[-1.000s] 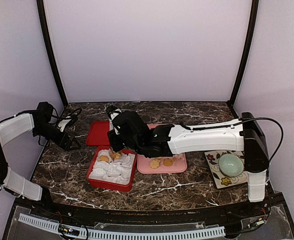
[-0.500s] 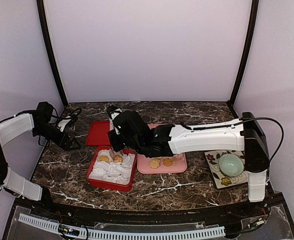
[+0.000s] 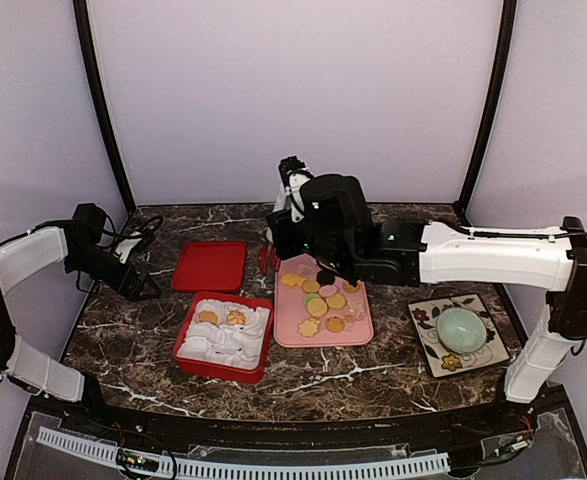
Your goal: Pack the cookies
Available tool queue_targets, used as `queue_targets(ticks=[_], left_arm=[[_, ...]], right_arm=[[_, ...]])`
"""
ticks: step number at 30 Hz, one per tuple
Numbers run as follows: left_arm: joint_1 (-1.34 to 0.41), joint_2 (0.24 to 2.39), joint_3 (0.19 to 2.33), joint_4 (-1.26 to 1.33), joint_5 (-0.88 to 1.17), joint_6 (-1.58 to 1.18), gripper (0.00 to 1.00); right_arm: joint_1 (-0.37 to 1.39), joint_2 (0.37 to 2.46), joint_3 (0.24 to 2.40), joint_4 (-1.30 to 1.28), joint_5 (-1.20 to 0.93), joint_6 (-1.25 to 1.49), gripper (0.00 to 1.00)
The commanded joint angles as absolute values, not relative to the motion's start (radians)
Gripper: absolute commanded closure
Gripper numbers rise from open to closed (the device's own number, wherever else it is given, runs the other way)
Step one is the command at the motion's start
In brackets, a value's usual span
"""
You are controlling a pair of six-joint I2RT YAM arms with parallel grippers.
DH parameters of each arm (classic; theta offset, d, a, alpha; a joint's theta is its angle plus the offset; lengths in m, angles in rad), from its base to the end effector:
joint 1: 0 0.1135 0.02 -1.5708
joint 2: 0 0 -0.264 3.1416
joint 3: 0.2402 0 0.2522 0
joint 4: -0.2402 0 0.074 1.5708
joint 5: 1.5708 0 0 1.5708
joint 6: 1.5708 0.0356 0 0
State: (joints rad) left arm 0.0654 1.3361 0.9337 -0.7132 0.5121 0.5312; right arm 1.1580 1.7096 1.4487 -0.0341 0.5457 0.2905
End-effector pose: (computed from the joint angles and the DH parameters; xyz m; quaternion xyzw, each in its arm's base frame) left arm 0.2543 -0.0008 0.2352 0.2731 0.9038 -0.1717 0.2812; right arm 0.1808 0.3669 0.3394 -0.1795 0.7694 0.2178 0.5730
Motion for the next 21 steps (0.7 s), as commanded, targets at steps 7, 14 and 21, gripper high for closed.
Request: queue_targets(ticks=[7, 14, 21], left_arm=[[0.072, 1.302, 0.939, -0.742, 0.515, 0.538, 0.01], [0.072, 1.300, 0.951, -0.751, 0.517, 0.534, 0.01], [0.072, 1.292, 0.950, -0.755, 0.514, 0.535, 0.01]], right_arm=[[1.097, 1.603, 1.198, -0.024, 0.669, 0.377, 0.67], [1.094, 1.602, 1.159, -0.013, 0.686, 0.405, 0.64], [1.092, 1.602, 1.159, -0.009, 0.678, 0.409, 0.58]])
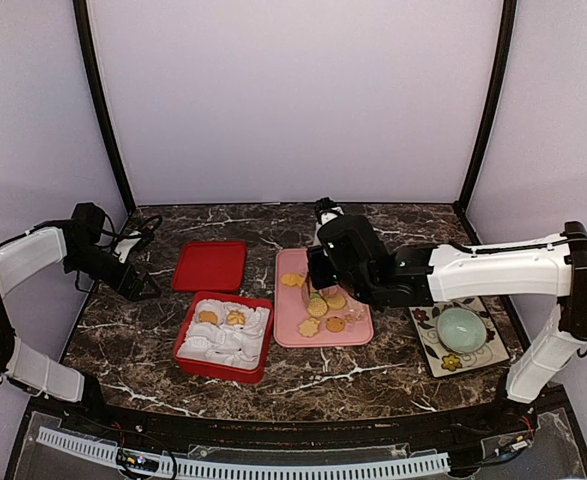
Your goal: Pack the cookies
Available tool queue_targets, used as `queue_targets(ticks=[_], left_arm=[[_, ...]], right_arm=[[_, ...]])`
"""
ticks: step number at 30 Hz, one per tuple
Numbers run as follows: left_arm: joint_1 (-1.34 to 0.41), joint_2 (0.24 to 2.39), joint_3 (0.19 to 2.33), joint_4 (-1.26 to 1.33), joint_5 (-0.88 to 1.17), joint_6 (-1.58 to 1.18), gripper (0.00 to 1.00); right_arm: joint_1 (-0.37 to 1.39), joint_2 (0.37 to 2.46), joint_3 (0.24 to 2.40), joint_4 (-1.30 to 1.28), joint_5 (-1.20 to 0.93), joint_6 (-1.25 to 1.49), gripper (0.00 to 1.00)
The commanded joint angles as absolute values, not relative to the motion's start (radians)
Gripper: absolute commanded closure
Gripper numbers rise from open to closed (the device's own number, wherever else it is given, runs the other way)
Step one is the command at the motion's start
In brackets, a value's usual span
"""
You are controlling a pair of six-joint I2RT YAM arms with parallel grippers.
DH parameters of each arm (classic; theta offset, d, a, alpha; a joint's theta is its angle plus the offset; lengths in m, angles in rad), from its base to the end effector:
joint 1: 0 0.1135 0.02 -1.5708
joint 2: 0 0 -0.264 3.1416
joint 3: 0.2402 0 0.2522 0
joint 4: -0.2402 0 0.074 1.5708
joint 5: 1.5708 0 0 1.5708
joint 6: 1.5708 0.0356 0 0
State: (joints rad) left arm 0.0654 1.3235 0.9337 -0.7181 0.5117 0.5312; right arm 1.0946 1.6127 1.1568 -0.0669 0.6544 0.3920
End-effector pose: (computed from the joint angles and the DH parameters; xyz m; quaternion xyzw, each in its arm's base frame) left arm 0.2523 -0.0009 0.2379 0.2738 0.9028 -0.1702 0.2845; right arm 0.1870 0.3153 0.2722 -0.1311 0.8252 0.1158 0.5371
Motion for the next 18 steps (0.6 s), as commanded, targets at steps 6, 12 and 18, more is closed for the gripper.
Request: queue_targets(ticks=[6, 12, 18], left_arm=[[0.072, 1.290, 0.953, -0.756, 0.514, 0.532, 0.01], [0.072, 1.290, 0.960, -0.755, 0.514, 0.531, 0.01], [0.072, 1.290, 0.961, -0.759, 0.517, 0.530, 0.01]], right_arm=[[1.091, 1.567, 1.107, -0.003, 0.683, 0.415, 0.58], [1.089, 1.578, 1.086, 0.014, 0.674, 0.428, 0.58], [1.088, 1.588, 1.081, 0.030, 0.650, 0.436, 0.58]])
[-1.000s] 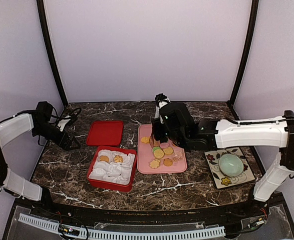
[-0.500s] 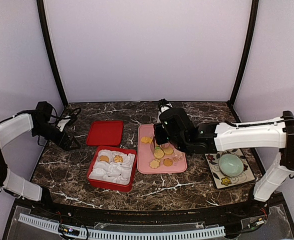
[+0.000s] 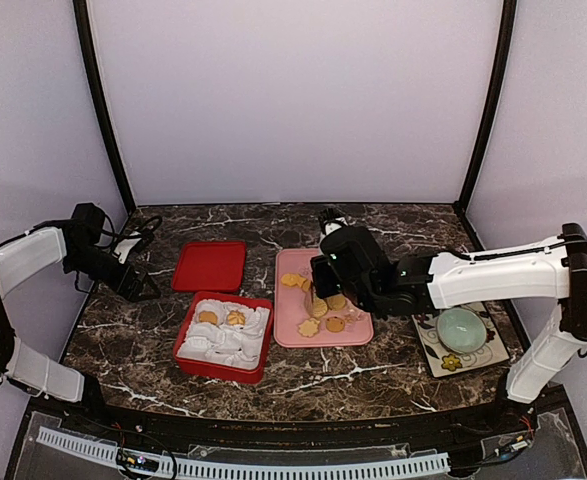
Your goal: Pack the cookies
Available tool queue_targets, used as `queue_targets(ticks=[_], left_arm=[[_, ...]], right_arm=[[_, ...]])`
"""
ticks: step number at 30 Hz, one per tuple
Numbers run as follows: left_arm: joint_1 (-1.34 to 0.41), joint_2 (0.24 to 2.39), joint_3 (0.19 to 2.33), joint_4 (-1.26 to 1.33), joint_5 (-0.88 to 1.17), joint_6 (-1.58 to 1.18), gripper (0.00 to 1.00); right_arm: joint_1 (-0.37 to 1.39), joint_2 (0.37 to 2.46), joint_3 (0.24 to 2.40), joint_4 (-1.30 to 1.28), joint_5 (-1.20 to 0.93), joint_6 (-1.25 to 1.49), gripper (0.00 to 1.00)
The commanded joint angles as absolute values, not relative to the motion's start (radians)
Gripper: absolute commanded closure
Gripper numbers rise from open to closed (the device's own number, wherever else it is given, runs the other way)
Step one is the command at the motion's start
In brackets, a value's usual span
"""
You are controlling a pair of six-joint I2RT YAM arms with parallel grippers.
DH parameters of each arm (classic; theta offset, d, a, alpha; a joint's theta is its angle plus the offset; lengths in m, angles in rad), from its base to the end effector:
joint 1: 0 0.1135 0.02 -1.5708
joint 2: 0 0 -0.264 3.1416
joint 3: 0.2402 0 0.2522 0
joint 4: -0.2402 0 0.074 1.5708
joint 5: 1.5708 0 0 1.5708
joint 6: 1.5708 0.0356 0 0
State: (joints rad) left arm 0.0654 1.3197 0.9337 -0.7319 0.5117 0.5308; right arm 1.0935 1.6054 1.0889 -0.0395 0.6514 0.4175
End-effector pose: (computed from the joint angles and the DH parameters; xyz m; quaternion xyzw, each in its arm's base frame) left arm 0.2505 -0.0011 0.2381 0.2727 0.9042 -0.1719 0.2801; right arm 0.1839 0.3087 0.2545 -0.1279 0.8328 0.1121 0.5269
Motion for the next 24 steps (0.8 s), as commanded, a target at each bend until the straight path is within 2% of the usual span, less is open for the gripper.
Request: queue_targets(ticks=[1, 18, 24], left_arm=[[0.072, 1.290, 0.960, -0.758, 0.516, 0.529, 0.01], [0.071, 1.292, 0.960, -0.758, 0.523, 0.526, 0.01], [0.072, 1.292, 0.959, -0.756, 0.525, 0.525, 0.01]], right_arm=[[1.088, 1.588, 1.081, 0.031, 0.650, 0.438, 0.58], [1.085, 1.638, 1.065, 0.023, 0.671, 0.436, 0.59], [1.086, 1.630, 1.080, 0.018, 0.678, 0.424, 0.71]])
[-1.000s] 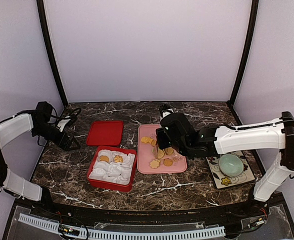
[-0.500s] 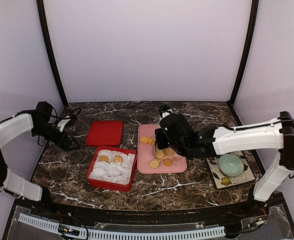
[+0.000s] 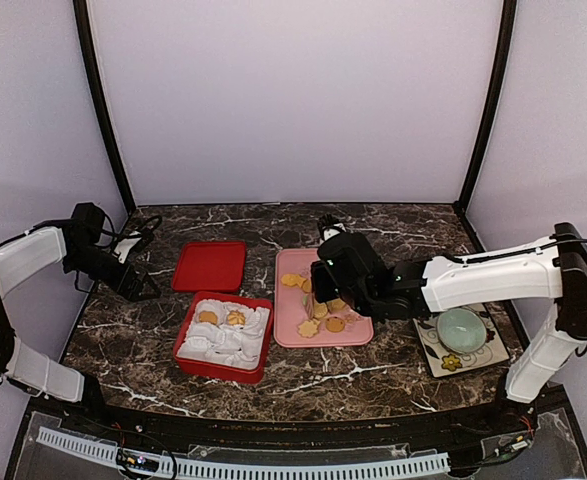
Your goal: Pack the cookies
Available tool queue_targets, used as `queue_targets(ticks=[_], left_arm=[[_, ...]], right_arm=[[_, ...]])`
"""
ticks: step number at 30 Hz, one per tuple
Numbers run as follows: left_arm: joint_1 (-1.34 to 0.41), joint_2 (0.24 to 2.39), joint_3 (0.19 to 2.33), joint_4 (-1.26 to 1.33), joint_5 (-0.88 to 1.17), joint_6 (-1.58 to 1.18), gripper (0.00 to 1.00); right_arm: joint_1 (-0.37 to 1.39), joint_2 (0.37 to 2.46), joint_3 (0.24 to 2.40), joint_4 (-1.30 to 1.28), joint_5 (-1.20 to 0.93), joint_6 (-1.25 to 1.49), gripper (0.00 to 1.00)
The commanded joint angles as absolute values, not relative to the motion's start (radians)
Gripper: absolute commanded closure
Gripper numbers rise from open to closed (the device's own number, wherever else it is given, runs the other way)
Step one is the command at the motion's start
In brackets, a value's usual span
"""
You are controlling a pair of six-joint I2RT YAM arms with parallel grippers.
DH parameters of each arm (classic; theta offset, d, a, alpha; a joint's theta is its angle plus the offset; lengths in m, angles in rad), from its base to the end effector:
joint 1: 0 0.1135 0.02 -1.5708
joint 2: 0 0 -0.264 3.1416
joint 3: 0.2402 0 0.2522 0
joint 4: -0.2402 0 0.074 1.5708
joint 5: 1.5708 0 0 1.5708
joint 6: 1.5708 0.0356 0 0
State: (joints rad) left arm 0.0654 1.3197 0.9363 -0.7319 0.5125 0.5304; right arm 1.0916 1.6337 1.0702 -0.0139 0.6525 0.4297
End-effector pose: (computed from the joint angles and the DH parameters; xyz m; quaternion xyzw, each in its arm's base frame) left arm 0.2508 -0.0011 0.2389 0.2728 0.9038 -0.1719 0.2813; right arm 0.1858 0.3108 0.2410 -0.1262 0.8372 0.1071 0.5212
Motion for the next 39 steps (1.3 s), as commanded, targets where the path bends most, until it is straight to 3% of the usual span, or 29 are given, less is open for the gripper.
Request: queue_targets(ticks=[1, 9, 24, 39], left_arm=[[0.072, 1.292, 0.959, -0.756, 0.524, 0.525, 0.01], [0.072, 1.292, 0.960, -0.756, 0.528, 0.523, 0.01], [0.072, 1.302, 0.965, -0.754, 0.523, 0.519, 0.01], [0.072, 1.294, 0.968, -0.757, 0.517, 0.525, 0.01]], right_arm=[[1.086, 1.628, 1.086, 0.017, 0.675, 0.422, 0.73], [1.105, 1.603, 1.145, 0.005, 0.678, 0.378, 0.81], [1.286, 1.700, 1.432, -0.032, 0.664, 0.265, 0.81], [1.293, 1.837, 1.495, -0.032, 0.641, 0.272, 0.80]])
